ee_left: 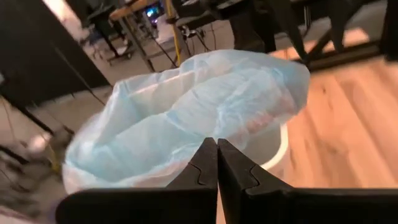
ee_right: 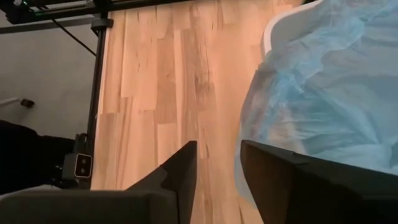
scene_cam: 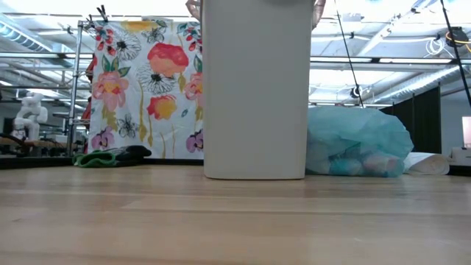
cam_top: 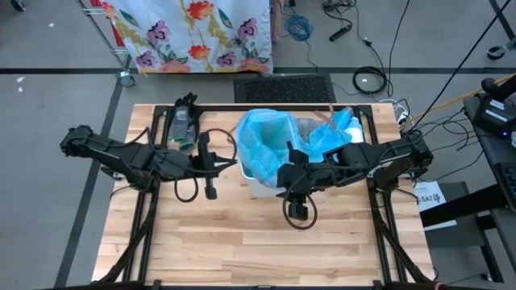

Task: Place trash/remove bag and relplace
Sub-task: Insert the new blue trash bag into the trash bin

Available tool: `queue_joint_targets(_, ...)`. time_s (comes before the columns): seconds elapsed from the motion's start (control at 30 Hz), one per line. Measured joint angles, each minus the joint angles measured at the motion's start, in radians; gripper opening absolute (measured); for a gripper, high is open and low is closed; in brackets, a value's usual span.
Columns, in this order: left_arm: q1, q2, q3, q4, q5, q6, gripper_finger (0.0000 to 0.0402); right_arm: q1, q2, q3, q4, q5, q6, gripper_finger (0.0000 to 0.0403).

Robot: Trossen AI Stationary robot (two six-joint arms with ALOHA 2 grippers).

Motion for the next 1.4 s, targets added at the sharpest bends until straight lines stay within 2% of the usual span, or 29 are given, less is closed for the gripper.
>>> queue_joint_targets(0.27, -0.020, 0.000, 0.000, 0.001, -0.021, 0.197, 0.0031, 0.000, -0.002, 0.000, -0.004, 0.000, 0.002, 0.0119)
queue_joint_targets(0.57, -0.020, 0.001, 0.001, 0.082, -0.016, 0.196, 0.0040, 0.000, -0.003, 0.000, -0.004, 0.002, 0.003, 0.0119)
queue_joint_targets(0.67, -0.020, 0.001, 0.001, 0.093, -0.015, 0.152, 0.0042, 0.000, -0.003, 0.000, -0.004, 0.002, 0.003, 0.0119)
queue_joint_targets(0.77, -0.020, 0.001, 0.001, 0.083, -0.014, 0.030, 0.0055, 0.000, -0.003, 0.000, -0.004, 0.002, 0.003, 0.0119)
queue_joint_targets(1.03, -0.020, 0.031, 0.002, 0.097, -0.013, -0.113, 0.0109, 0.000, -0.003, 0.000, -0.004, 0.006, 0.015, 0.0119)
queue_joint_targets(1.23, -0.031, 0.043, 0.011, 0.094, -0.010, -0.096, 0.0125, 0.000, -0.003, 0.000, -0.004, 0.006, 0.025, 0.0119)
queue_joint_targets(1.4, -0.037, 0.089, 0.131, -0.093, -0.010, -0.064, 0.0125, 0.000, -0.003, 0.000, -0.005, 0.005, 0.024, 0.0119)
